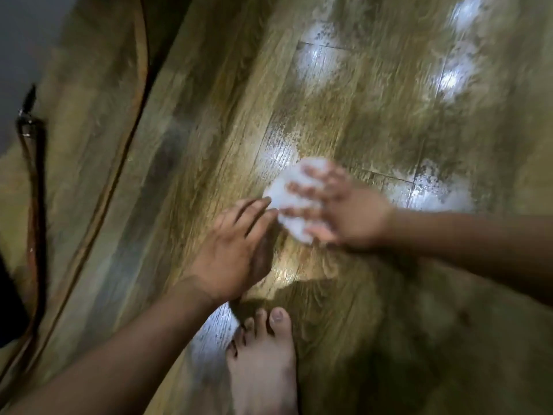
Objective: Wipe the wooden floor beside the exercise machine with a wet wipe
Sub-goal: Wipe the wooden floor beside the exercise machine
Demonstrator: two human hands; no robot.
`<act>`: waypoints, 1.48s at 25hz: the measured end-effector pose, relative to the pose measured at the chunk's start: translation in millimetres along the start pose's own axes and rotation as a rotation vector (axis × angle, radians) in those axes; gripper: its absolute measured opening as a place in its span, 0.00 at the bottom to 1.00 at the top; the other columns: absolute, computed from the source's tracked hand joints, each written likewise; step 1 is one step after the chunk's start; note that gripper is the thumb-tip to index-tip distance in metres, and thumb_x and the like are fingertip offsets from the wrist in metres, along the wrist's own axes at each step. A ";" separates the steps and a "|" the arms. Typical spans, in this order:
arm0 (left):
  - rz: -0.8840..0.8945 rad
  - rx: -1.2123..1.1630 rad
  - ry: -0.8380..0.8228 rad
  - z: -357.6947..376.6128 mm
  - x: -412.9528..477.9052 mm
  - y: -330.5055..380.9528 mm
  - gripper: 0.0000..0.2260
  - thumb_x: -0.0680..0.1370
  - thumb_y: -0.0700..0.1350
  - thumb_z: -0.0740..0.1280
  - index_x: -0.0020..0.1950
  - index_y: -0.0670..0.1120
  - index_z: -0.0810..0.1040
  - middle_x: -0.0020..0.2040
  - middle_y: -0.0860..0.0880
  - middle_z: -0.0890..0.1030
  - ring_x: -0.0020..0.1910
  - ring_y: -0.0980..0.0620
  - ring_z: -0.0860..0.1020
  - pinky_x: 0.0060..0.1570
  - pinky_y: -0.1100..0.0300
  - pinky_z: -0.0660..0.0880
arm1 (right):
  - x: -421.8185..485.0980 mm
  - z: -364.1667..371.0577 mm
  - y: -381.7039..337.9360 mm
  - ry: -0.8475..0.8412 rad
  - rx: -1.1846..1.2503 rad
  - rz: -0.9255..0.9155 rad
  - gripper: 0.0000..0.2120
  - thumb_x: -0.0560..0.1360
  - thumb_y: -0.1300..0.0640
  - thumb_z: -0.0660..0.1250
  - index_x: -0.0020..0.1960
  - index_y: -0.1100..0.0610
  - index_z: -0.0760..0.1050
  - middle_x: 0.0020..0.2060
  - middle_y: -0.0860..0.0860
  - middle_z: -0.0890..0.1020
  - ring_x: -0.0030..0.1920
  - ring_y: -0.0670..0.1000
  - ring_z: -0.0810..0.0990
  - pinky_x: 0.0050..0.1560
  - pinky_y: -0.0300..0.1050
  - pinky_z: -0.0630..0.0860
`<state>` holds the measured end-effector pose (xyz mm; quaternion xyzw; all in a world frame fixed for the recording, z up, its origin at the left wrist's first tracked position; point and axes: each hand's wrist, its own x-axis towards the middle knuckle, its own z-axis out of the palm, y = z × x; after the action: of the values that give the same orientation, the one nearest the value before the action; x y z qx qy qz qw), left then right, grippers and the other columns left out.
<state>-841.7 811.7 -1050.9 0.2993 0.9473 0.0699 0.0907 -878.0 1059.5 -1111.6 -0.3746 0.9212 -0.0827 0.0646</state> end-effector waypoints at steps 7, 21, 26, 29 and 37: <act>0.034 0.160 -0.220 18.9 9.9 27.4 0.27 0.79 0.57 0.53 0.76 0.47 0.64 0.77 0.45 0.65 0.75 0.37 0.62 0.67 0.39 0.69 | 0.9 -24.0 90.5 0.011 0.022 0.709 0.28 0.78 0.37 0.39 0.78 0.38 0.54 0.80 0.50 0.54 0.79 0.65 0.44 0.76 0.66 0.42; 0.008 0.195 -0.405 25.4 29.4 44.5 0.42 0.69 0.74 0.41 0.80 0.58 0.43 0.80 0.54 0.40 0.78 0.38 0.38 0.75 0.37 0.46 | -24.4 -34.9 131.6 0.020 0.144 0.879 0.26 0.79 0.37 0.44 0.77 0.35 0.50 0.81 0.49 0.49 0.79 0.62 0.41 0.77 0.63 0.39; 0.001 0.141 -0.346 22.7 32.7 49.5 0.41 0.68 0.73 0.52 0.78 0.56 0.57 0.80 0.51 0.54 0.78 0.37 0.46 0.74 0.34 0.49 | -144.0 14.2 -74.1 -0.005 0.093 0.370 0.24 0.80 0.41 0.54 0.75 0.39 0.63 0.78 0.49 0.60 0.79 0.62 0.51 0.75 0.67 0.52; 0.043 0.100 -0.290 25.8 41.0 53.6 0.40 0.67 0.70 0.59 0.75 0.54 0.64 0.77 0.46 0.61 0.78 0.38 0.50 0.72 0.30 0.52 | -189.4 10.0 -51.8 -0.112 0.136 0.155 0.24 0.81 0.39 0.54 0.76 0.37 0.59 0.79 0.45 0.57 0.80 0.55 0.50 0.76 0.62 0.54; 0.155 0.130 -0.301 20.2 64.0 66.4 0.37 0.74 0.71 0.55 0.79 0.61 0.45 0.80 0.54 0.38 0.78 0.41 0.39 0.76 0.41 0.40 | -73.9 -29.4 133.8 0.035 0.162 0.999 0.27 0.80 0.38 0.48 0.78 0.39 0.52 0.81 0.49 0.48 0.80 0.57 0.40 0.77 0.58 0.38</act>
<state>-852.0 904.2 -1066.5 0.3837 0.8996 -0.0302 0.2062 -921.7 1208.8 -1105.5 0.1197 0.9795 -0.1191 0.1097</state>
